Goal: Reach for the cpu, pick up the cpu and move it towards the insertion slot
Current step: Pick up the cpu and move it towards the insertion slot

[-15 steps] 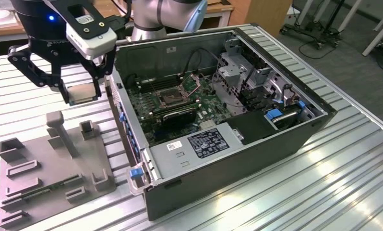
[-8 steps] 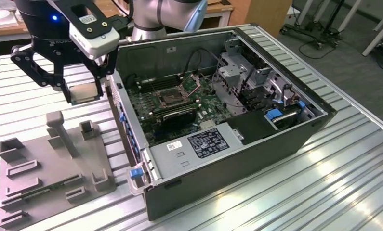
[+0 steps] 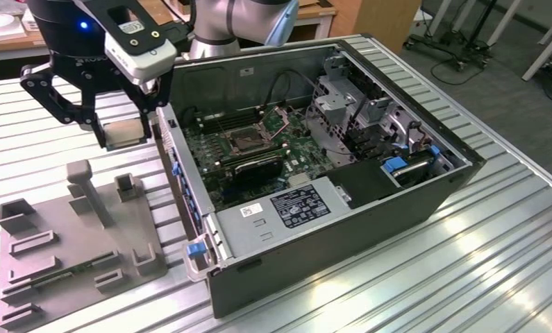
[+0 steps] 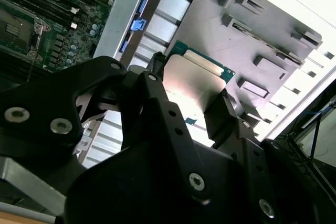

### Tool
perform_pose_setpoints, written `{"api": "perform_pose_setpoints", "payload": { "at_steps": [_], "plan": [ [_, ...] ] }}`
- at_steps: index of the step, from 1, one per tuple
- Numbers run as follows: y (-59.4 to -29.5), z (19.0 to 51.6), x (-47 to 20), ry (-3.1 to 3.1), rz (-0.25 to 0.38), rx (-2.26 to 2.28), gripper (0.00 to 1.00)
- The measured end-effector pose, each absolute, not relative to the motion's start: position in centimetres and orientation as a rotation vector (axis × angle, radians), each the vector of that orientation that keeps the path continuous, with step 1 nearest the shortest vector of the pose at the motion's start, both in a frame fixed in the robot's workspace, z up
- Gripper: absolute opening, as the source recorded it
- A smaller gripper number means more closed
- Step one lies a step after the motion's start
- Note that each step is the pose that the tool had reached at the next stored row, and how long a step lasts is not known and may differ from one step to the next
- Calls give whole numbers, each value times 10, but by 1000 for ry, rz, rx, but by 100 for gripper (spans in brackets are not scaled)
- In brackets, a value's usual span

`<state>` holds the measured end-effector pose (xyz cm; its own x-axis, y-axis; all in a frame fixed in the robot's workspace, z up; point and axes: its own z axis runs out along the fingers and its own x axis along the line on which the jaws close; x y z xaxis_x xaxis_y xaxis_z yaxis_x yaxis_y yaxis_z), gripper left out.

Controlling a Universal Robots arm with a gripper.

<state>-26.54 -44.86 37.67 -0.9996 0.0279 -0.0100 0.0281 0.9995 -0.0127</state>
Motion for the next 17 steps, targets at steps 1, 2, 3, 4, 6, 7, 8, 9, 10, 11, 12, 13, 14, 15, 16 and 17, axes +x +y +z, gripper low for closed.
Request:
{"api": "perform_pose_setpoints", "payload": {
  "at_steps": [1,2,3,4,6,7,8,9,10,11,12,13,14,15,16,17],
  "plan": [
    [-449,377,-265,3131,-20,44,55],
    [-449,377,-264,3131,-20,44,55],
    [-449,377,-264,3131,-20,44,55],
    [-449,377,-263,3131,-20,44,55],
    [-449,377,-262,3131,-20,44,55],
    [-449,377,-262,3131,-20,44,55],
    [-449,377,-261,3131,-20,44,55],
    [-449,377,-261,3131,-20,44,55],
    [-449,377,-260,3131,-20,44,55],
    [-449,377,-259,3131,-20,44,55],
    [-449,377,-259,3131,-20,44,55],
    [-449,377,-258,3131,-20,44,55],
    [-449,377,-257,3131,-20,44,55],
    [-449,377,-257,3131,-20,44,55],
    [-449,377,-256,3131,-20,44,55],
    [-449,377,-255,3131,-20,44,55]
  ]
}}
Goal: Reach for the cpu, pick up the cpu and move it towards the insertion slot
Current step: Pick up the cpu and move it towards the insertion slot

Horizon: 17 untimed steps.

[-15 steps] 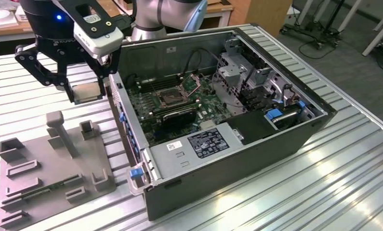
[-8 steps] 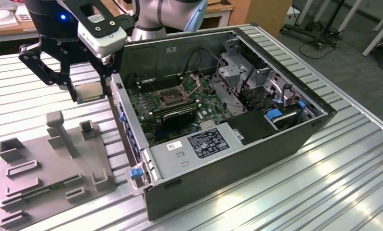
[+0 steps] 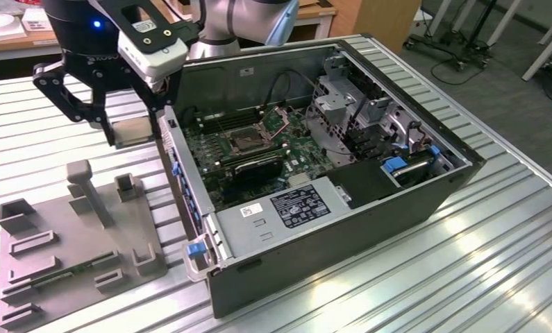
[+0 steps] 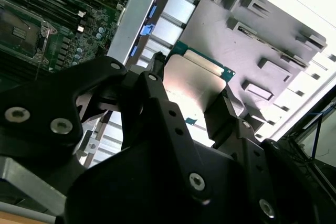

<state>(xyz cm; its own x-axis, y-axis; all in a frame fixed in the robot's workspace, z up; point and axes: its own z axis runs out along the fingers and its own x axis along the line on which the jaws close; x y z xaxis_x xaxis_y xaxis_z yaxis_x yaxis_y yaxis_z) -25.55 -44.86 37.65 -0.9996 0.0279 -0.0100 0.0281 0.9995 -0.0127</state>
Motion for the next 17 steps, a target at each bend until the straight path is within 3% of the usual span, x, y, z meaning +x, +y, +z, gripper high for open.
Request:
{"api": "perform_pose_setpoints", "payload": {
  "at_steps": [17],
  "plan": [
    [-449,375,-236,3131,-20,44,55]
  ]
}}
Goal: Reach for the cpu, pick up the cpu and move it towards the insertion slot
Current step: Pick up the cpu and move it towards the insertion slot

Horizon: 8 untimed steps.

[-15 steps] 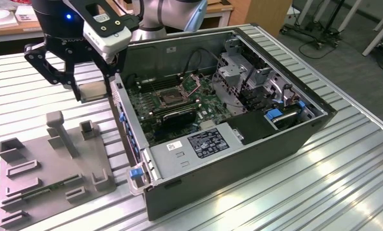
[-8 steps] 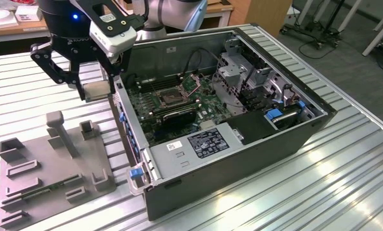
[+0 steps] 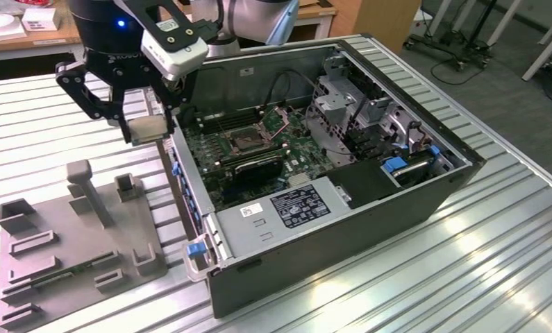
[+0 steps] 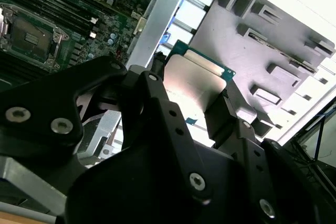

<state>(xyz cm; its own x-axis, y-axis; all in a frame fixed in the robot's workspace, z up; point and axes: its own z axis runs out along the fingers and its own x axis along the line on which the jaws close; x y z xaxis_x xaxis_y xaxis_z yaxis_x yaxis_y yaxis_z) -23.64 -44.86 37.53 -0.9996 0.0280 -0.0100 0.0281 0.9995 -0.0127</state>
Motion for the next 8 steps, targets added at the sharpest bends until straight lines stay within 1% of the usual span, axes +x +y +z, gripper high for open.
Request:
{"api": "perform_pose_setpoints", "payload": {
  "at_steps": [8],
  "plan": [
    [-449,374,-219,3131,-20,44,55]
  ]
}}
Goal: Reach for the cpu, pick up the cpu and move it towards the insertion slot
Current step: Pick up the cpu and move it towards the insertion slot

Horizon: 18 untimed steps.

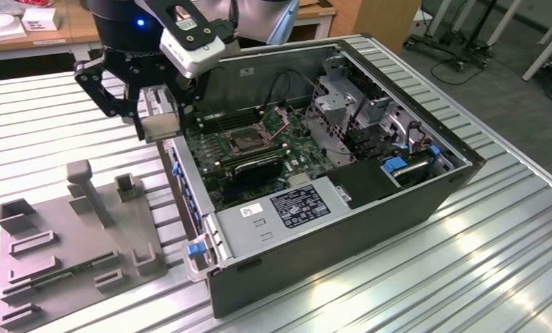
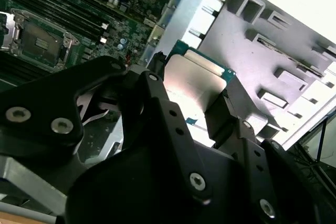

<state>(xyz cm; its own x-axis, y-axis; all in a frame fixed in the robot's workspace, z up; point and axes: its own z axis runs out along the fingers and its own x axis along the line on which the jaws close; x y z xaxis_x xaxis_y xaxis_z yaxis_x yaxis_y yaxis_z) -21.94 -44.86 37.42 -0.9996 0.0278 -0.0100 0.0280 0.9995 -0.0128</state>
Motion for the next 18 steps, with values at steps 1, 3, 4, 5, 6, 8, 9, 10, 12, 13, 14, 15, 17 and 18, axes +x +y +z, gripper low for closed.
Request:
{"api": "perform_pose_setpoints", "payload": {
  "at_steps": [1,3,4,5,6,8,9,10,12,13,14,15,17,18],
  "plan": [
    [-449,374,-216,3131,-20,43,55],
    [-449,372,-208,3131,-20,41,55],
    [-449,372,-204,3131,-20,40,55],
    [-449,372,-199,3131,-20,39,55],
    [-448,371,-195,3131,-20,38,55],
    [-448,371,-186,3131,-20,38,55],
    [-448,371,-182,3132,-20,38,55],
    [-448,371,-177,3132,-20,38,55],
    [-447,371,-168,3131,-20,38,55],
    [-447,371,-164,3131,-20,38,55],
    [-446,371,-160,3132,-20,38,55],
    [-446,370,-156,3131,-20,38,55],
    [-445,370,-149,3132,-20,38,55],
    [-444,370,-145,3131,-20,38,55]
  ]
}}
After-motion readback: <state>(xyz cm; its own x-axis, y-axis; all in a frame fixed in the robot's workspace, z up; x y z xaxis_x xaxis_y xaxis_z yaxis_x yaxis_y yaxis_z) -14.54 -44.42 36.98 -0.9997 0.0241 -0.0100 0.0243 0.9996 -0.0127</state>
